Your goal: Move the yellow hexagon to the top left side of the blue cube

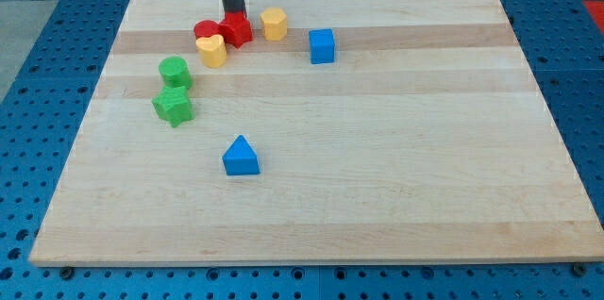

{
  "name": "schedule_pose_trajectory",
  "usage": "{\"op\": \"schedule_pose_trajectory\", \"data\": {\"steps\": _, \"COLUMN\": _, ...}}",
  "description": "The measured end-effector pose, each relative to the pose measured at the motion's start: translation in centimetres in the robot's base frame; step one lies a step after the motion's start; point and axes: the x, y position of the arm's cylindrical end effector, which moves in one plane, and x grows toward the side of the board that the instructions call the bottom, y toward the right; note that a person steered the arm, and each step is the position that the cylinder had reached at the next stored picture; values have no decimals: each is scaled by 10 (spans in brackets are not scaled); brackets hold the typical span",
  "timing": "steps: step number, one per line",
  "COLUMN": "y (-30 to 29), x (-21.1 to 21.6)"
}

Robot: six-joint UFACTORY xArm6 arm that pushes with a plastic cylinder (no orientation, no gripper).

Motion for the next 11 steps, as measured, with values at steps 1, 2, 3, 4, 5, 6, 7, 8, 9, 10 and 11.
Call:
{"op": "schedule_pose_trajectory", "data": {"steps": 1, "y": 7, "x": 0}}
{"op": "schedule_pose_trajectory", "data": {"steps": 2, "y": 27, "x": 0}}
{"op": "schedule_pose_trajectory", "data": {"steps": 3, "y": 28, "x": 0}}
{"op": "schedule_pose_trajectory", "data": {"steps": 4, "y": 47, "x": 0}}
{"op": "schedule_pose_trajectory", "data": {"steps": 5, "y": 63, "x": 0}}
{"op": "schedule_pose_trajectory", "data": {"steps": 6, "y": 71, "x": 5}}
{"op": "schedule_pose_trajectory", "data": {"steps": 7, "y": 71, "x": 8}}
{"op": "schedule_pose_trajectory", "data": {"steps": 8, "y": 70, "x": -1}}
{"op": "schedule_pose_trajectory", "data": {"steps": 9, "y": 69, "x": -7}}
{"op": "schedule_pose_trajectory", "data": {"steps": 10, "y": 56, "x": -2}}
{"op": "schedule_pose_trajectory", "data": {"steps": 11, "y": 40, "x": -8}}
